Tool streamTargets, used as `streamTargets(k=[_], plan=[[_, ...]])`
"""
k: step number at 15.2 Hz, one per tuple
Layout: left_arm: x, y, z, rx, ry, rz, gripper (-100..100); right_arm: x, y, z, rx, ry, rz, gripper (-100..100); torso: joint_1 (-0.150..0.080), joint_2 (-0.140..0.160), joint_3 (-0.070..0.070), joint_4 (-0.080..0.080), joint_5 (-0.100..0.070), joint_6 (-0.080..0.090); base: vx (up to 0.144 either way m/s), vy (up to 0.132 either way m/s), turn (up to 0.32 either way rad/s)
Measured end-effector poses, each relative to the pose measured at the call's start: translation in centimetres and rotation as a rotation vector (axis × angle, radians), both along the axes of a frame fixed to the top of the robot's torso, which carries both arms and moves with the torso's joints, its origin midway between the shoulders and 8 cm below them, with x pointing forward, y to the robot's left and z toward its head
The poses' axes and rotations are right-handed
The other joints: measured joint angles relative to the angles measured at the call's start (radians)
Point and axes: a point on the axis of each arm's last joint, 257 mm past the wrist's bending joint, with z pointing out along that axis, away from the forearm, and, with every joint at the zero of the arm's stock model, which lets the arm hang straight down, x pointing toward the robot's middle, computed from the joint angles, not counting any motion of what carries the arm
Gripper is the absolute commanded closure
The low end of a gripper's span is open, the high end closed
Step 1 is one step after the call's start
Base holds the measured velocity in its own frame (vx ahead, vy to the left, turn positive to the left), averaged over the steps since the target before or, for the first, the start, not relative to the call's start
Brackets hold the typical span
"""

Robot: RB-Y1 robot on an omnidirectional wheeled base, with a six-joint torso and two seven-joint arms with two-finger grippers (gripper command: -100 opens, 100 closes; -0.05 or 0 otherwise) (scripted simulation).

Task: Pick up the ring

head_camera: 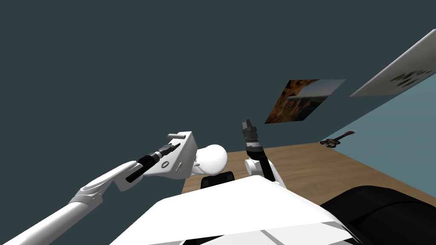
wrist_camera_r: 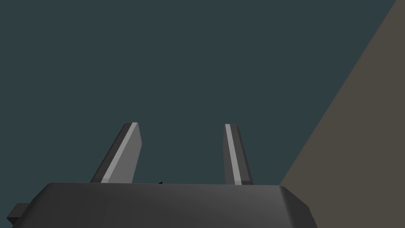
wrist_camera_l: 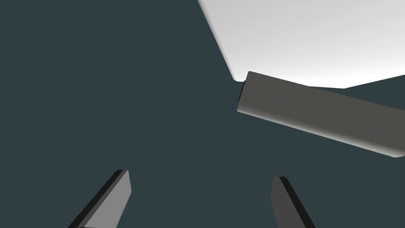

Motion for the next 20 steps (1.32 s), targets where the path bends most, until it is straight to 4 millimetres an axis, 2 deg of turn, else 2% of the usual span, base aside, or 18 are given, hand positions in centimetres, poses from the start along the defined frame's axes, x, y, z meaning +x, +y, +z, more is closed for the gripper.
streamTargets(k=[3,10,17,18,19,20], plan=[[-0.1,1.0,0.3,0.008,0.01,0.009,-100,0.0,0.0,0.0,0.0,0.0,0.0,0,0.0,0.0,0.0,0.0,0.0,0.0,0.0,-0.004,0.003],[-0.1,1.1,0.4,0.01,0.011,0.009,-100,0.0,0.0,0.0,0.0,0.0,0.0,0,0.0,0.0,0.0,0.0,0.0,0.0,-0.012,-0.003,-0.002],[-3.8,3.4,-5.6,0.041,0.113,0.054,-100,0.0,0.0,0.0,0.0,0.0,0.0,0,0.002,0.016,0.009,0.003,0.001,-0.001,-0.173,0.011,0.052],[-3.9,3.4,-5.9,0.043,0.117,0.055,-100,0.0,0.0,0.0,0.0,0.0,0.0,0,0.001,0.013,0.008,0.003,0.0,-0.001,-0.044,0.003,0.002],[-3.9,3.4,-5.9,0.043,0.117,0.055,100,0.0,0.0,0.0,0.0,0.0,0.0,0,0.001,0.009,0.005,0.002,0.0,0.0,0.048,-0.029,-0.095],[-4.0,3.7,-6.2,0.045,0.121,0.062,100,0.0,0.0,0.0,0.0,0.0,0.0,0,-0.001,0.003,0.002,0.001,0.0,0.0,0.053,-0.025,-0.051]])
